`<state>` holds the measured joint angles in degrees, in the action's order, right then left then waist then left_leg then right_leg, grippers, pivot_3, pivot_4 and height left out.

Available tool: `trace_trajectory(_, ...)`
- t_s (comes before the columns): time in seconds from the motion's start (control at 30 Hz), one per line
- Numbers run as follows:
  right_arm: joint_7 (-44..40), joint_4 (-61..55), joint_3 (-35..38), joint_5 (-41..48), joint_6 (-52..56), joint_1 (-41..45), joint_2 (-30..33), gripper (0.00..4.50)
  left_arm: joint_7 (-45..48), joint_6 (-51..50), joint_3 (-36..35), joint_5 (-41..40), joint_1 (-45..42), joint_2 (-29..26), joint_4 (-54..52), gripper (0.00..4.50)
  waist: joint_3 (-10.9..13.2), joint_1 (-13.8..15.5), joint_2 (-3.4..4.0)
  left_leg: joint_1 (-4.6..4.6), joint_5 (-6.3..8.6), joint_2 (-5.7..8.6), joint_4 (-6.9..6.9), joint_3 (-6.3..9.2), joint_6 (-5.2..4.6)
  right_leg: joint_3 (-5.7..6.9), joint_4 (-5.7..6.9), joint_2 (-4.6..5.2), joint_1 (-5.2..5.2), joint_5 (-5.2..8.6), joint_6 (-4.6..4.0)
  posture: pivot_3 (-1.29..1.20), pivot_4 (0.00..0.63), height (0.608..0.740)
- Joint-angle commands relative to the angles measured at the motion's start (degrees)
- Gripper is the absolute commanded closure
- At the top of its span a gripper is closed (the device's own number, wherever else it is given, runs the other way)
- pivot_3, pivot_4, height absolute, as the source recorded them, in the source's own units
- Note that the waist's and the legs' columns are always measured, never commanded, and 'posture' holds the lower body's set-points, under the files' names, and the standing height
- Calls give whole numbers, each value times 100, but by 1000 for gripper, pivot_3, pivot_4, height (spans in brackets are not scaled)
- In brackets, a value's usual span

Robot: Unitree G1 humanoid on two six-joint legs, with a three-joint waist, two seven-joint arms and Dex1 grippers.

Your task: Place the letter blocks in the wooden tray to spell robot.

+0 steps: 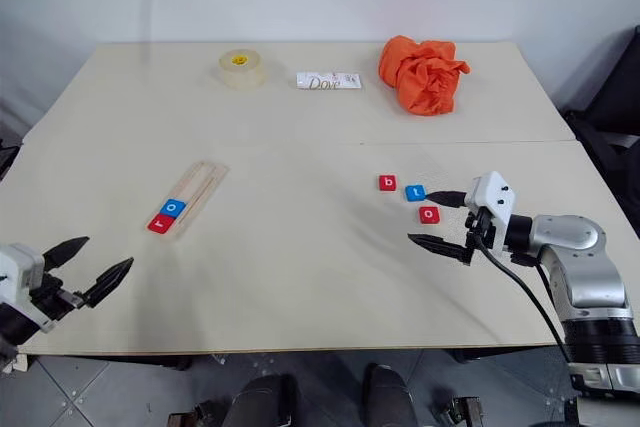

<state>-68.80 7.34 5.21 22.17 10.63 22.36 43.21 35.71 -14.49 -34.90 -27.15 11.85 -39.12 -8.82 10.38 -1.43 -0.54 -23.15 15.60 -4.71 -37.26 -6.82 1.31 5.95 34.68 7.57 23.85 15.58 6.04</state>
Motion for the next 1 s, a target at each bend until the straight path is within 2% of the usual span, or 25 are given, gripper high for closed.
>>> trace_trajectory(0.03, -56, 1, -26, 54, -39, 183, -69, 32, -419, -720, 170, -43, -464, -222, -289, 0, 0, -4, 0, 0, -1, 0, -2, 0, 0, 0, 5, 0, 0, 0, 0, 0, 150, 740)
trace_trajectory(0.17, -106, -47, -77, 46, -42, 184, -111, 32, -677, -1399, 627, 102, -1182, -373, -80, 0, 0, -4, 0, 1, -1, 2, -1, -4, 2, -3, 8, 0, 1, 0, 0, 0, 150, 740)
trace_trajectory(0.37, -135, -180, -46, 96, -7, 77, -63, 32, -758, -1939, 1132, 338, -1825, -477, 449, 0, 0, -17, 0, -1, -2, 1, 0, -12, 5, -7, 27, -5, 9, 1, -1, 0, 150, 740)
trace_trajectory(0.67, -120, -357, -10, 95, 54, -136, -2, 32, -583, -1746, 1714, 734, -2398, -407, 1285, 0, 0, -2, -1, -1, -18, 1, -2, -14, 32, -12, 24, -4, 14, 1, -2, 0, 150, 740)
trace_trajectory(1.0, -69, -389, 32, 96, 75, -149, -3, 32, -424, -1966, 2003, 847, -2586, -371, 1467, 0, 0, -3, -1, -1, -21, 1, -3, -15, 38, -13, 28, -4, 15, 1, -2, 0, 150, 740)
